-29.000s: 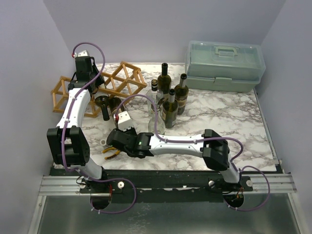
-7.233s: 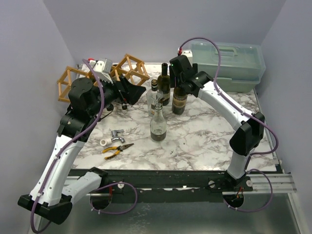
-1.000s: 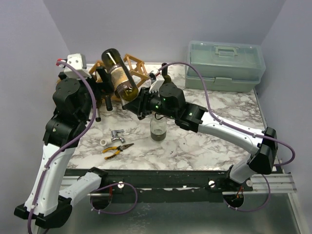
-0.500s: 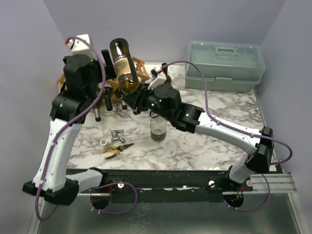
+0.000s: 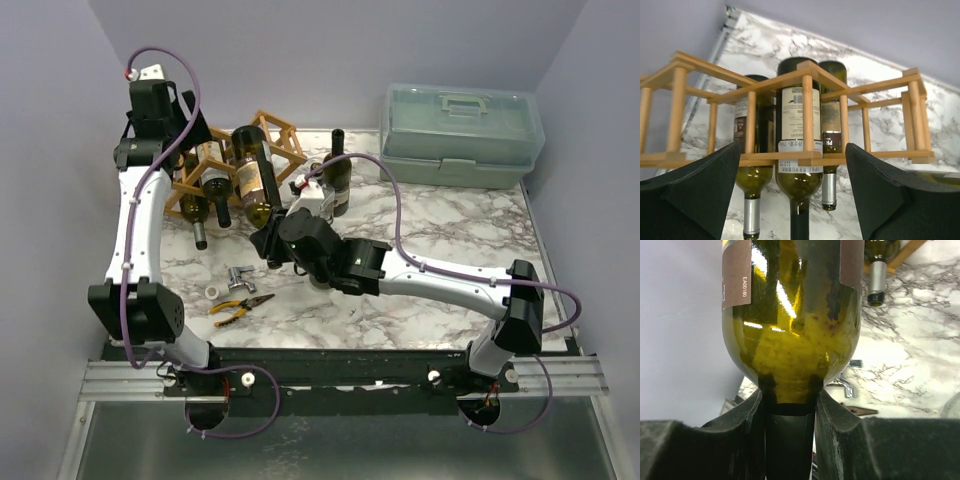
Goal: Put the wine bottle on the wine rack
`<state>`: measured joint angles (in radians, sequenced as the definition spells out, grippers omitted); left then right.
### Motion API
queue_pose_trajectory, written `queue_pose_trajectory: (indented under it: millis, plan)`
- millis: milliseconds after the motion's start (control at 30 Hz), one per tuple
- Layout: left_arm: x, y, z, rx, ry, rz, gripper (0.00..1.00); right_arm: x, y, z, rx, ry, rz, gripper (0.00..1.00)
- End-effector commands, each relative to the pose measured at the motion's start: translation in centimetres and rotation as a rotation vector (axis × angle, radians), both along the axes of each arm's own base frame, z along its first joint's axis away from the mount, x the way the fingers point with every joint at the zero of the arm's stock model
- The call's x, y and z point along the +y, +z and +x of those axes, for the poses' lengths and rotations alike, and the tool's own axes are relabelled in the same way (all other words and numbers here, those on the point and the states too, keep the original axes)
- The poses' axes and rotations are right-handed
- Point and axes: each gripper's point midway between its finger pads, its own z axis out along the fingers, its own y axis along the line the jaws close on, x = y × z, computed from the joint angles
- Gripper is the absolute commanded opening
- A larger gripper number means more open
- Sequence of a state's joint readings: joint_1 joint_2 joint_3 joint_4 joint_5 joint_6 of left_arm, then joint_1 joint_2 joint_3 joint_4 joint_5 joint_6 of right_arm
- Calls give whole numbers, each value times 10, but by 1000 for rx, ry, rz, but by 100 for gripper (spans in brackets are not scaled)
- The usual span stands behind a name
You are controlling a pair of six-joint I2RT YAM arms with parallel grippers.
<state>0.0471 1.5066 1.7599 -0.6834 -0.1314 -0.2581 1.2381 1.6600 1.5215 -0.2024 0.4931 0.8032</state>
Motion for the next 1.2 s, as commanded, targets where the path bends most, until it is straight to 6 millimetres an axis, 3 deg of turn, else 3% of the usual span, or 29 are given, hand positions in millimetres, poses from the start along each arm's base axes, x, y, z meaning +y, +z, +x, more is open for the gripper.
queue_pose_trajectory:
  millis: [0,67,133,300,467,600,800,1167]
  plan:
    - [-12,-45,37,96,-93,-36,83,6,21,7,-59,-77,37,1]
    - [-13,-58,45,134,-114,-43,74,7,8,7,-52,-83,6,1]
    - [-9,-70,50,145,-92,-38,74,5,-4,8,-42,-99,-20,1]
    - [-8,-104,71,201,-122,-19,59,3,-14,11,-47,-118,-70,1]
    - [-8,-107,74,203,-132,-16,41,-2,-37,14,-15,-172,-149,1]
    - [-3,-121,72,240,-118,11,30,-1,-53,15,14,-193,-198,1]
    - [4,-135,70,286,-130,71,13,-7,-62,19,-7,-214,-232,1]
    - [6,-137,66,298,-121,80,0,2,-95,19,5,-193,-307,0]
